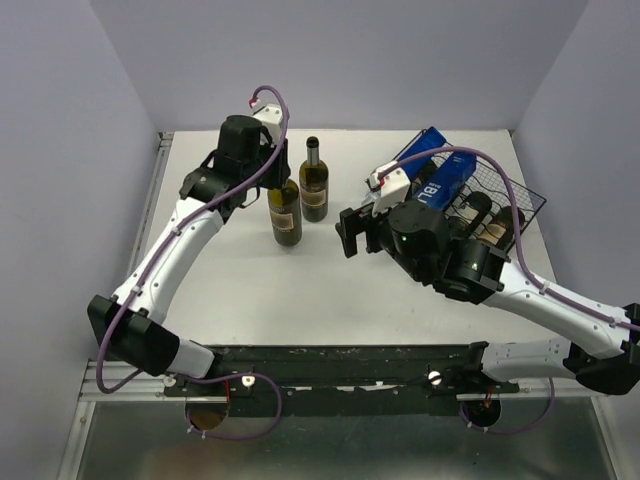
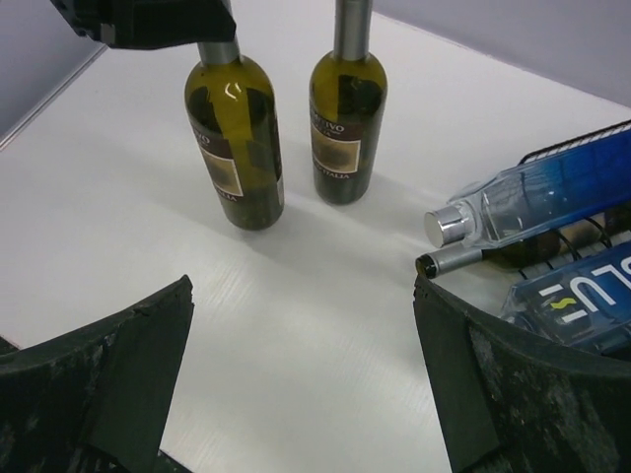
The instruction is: Put the wine bottle on the wine rack
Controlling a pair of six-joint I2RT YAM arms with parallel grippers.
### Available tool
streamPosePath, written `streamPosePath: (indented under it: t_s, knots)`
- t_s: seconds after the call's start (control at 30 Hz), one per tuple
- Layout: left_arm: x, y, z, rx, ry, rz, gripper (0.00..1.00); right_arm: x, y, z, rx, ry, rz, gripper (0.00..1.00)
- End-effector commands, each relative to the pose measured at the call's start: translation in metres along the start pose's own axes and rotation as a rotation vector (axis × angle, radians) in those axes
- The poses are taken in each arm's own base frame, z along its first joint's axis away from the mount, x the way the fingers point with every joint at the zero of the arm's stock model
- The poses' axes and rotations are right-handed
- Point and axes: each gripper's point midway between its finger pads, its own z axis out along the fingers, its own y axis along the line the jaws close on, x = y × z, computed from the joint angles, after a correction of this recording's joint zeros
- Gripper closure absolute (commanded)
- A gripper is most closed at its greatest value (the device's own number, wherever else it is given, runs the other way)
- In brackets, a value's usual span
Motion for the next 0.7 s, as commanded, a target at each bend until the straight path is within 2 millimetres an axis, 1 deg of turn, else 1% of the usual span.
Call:
streamPosePath:
  t_s: [0.0,0.17,0.33,0.37,0.4,0.53,0.67]
  knots:
    - [-0.068,-0.037,-0.083,0.165,-0.186,0.068,1.00,-0.005,0.024,0.004,-0.121,-0.050,0.003,0.00]
    - [-0.069,-0.067,-0.135,0.323,-0.190,0.107,1.00,-0.002,0.048,0.012,-0.241,-0.108,-0.034,0.00]
    - [-0.077,-0.093,-0.187,0.480,-0.234,0.131,1.00,0.001,0.067,0.019,-0.334,-0.171,-0.078,0.00]
    - [-0.079,-0.098,-0.198,0.510,-0.245,0.139,1.00,0.006,0.071,0.020,-0.352,-0.169,-0.091,0.00]
    - [-0.080,-0.103,-0.207,0.541,-0.253,0.137,1.00,0.003,0.077,0.021,-0.374,-0.193,-0.082,0.00]
    - [-0.085,-0.124,-0.236,0.676,-0.285,0.136,1.00,0.011,0.092,0.027,-0.440,-0.208,-0.136,0.00]
    - [-0.086,-0.132,-0.256,0.741,-0.315,0.137,1.00,0.020,0.092,0.038,-0.418,-0.195,-0.154,0.00]
